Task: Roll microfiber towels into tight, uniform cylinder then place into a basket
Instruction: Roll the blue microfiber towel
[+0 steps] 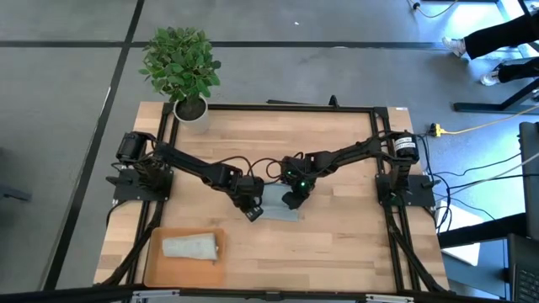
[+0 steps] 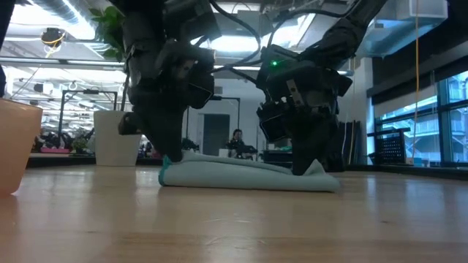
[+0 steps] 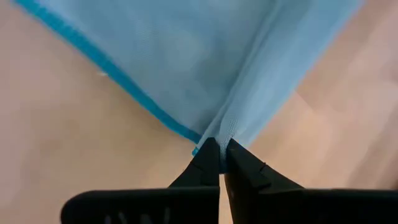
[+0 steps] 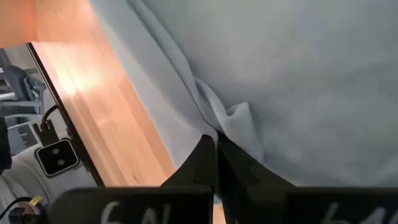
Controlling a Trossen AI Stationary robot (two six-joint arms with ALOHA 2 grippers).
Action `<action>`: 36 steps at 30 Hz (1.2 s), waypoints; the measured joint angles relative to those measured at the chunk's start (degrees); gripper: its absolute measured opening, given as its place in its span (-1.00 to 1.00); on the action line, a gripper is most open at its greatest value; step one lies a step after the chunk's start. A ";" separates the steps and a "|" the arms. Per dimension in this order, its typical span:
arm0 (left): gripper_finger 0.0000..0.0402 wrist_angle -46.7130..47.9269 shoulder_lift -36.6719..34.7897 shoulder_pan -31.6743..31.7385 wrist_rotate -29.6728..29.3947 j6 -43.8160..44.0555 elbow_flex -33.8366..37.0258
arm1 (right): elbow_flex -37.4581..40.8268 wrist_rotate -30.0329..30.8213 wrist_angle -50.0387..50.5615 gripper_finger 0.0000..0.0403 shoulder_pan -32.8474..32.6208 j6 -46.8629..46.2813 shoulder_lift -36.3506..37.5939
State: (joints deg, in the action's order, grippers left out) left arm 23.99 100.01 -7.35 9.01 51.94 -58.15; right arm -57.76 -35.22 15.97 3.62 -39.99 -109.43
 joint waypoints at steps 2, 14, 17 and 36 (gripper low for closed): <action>-1.00 0.02 0.00 0.02 -2.82 0.00 0.01 | 0.00 0.04 0.08 -0.97 0.02 0.63 0.00; -1.00 -0.71 -0.75 0.45 -7.75 -0.04 -0.09 | 0.00 0.81 0.90 -0.97 0.00 1.33 0.00; -1.00 -0.81 -0.79 0.84 -10.40 -0.07 -0.09 | -0.01 0.92 0.87 -0.97 -0.02 1.33 0.00; -1.00 -1.04 4.00 1.37 -12.43 -4.45 -0.31 | 0.02 1.53 -1.58 -0.78 -0.46 5.53 -0.09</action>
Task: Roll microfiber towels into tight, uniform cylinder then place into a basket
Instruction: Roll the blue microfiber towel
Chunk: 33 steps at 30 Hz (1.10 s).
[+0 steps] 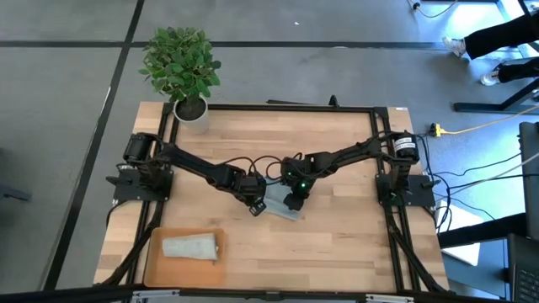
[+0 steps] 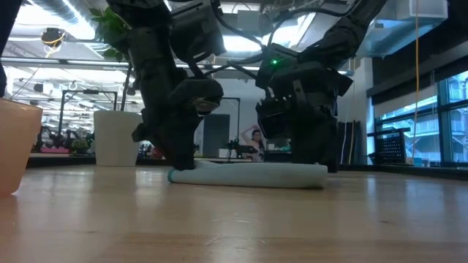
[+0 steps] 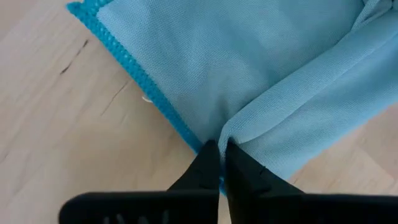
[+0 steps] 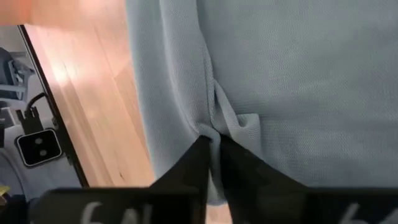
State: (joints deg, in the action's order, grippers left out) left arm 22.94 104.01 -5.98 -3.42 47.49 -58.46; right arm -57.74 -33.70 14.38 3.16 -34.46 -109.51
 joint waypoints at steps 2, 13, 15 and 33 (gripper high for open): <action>-1.00 0.06 0.03 0.09 0.11 -0.07 0.00 | -0.30 -0.21 0.34 -0.66 0.05 0.50 0.05; -1.00 0.63 0.11 1.06 1.37 -1.04 0.07 | -8.57 -2.68 12.24 -0.48 2.31 5.87 0.66; -1.00 0.78 0.13 1.30 1.51 -1.48 0.09 | -11.41 -2.03 14.95 -0.50 2.20 6.61 0.70; -1.00 0.91 0.22 1.69 1.54 -1.75 0.15 | -25.69 13.19 34.96 -0.53 -1.84 12.36 0.85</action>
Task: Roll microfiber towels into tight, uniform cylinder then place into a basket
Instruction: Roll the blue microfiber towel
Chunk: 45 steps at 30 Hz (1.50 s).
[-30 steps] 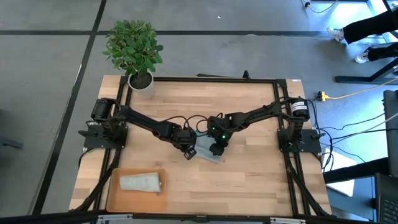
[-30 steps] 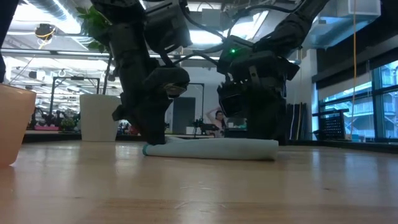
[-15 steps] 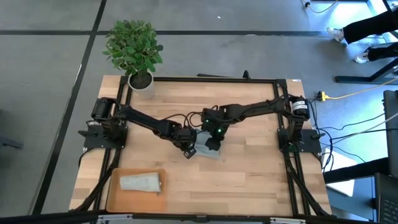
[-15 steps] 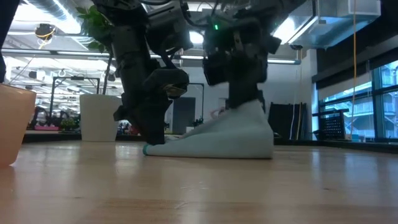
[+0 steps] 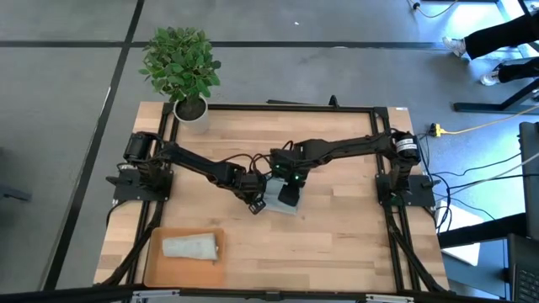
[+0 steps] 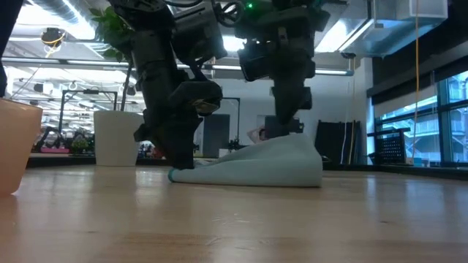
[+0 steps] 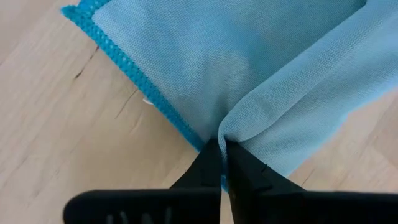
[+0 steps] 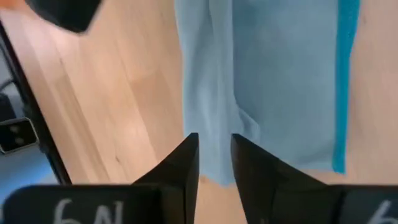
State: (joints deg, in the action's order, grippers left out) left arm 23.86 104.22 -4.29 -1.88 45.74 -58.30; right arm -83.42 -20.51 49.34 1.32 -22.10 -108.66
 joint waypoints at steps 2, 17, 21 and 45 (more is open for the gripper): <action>-1.00 0.01 0.02 0.00 0.09 0.05 0.00 | -0.24 -0.31 1.48 -0.53 0.01 1.56 0.04; -1.00 -0.15 0.02 0.04 0.36 0.26 0.02 | 13.43 -6.24 -23.43 -0.53 -1.05 0.15 -0.20; -1.00 -0.08 0.04 0.07 0.42 0.24 0.02 | 16.54 -4.72 -27.90 -0.53 -1.23 0.11 -0.17; -0.67 -0.69 0.07 0.41 1.60 -0.44 0.06 | 23.18 -0.90 -35.41 -0.53 -1.22 -1.61 -0.26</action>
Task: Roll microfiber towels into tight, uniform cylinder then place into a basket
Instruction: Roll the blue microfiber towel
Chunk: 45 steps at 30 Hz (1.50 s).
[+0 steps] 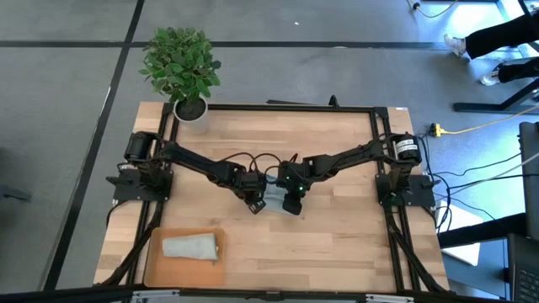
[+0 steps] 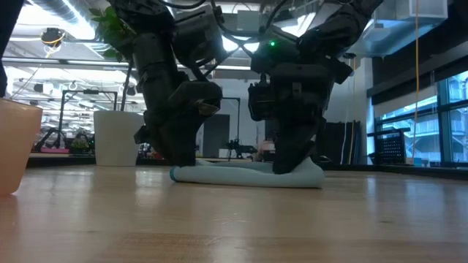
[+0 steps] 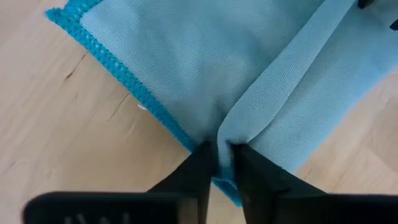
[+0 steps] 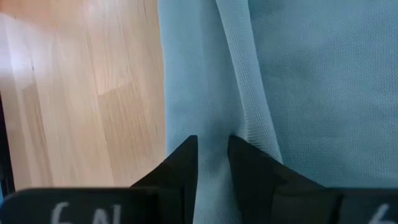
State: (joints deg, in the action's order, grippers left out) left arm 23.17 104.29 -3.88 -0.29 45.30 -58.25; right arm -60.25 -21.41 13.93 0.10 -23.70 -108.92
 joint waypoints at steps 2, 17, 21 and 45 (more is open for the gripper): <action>-0.60 0.01 -0.20 0.56 0.76 -0.04 0.02 | -0.02 0.02 0.06 -0.53 0.00 -0.02 0.00; -0.58 5.45 -14.02 1.09 0.45 -27.50 0.10 | -0.07 0.38 0.41 -0.53 0.00 -0.02 -0.04; -0.58 5.26 -14.02 -3.25 -1.40 -37.06 0.12 | -0.07 0.39 0.44 -0.53 0.02 -0.04 -0.04; -0.54 0.24 -7.98 -9.53 -6.22 -44.24 0.05 | -0.07 -0.09 0.44 -0.53 0.07 -1.51 -0.11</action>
State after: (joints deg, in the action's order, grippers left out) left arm 23.41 96.31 -13.41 -6.51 1.06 -58.19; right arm -60.31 -21.50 14.37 0.16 -25.21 -109.03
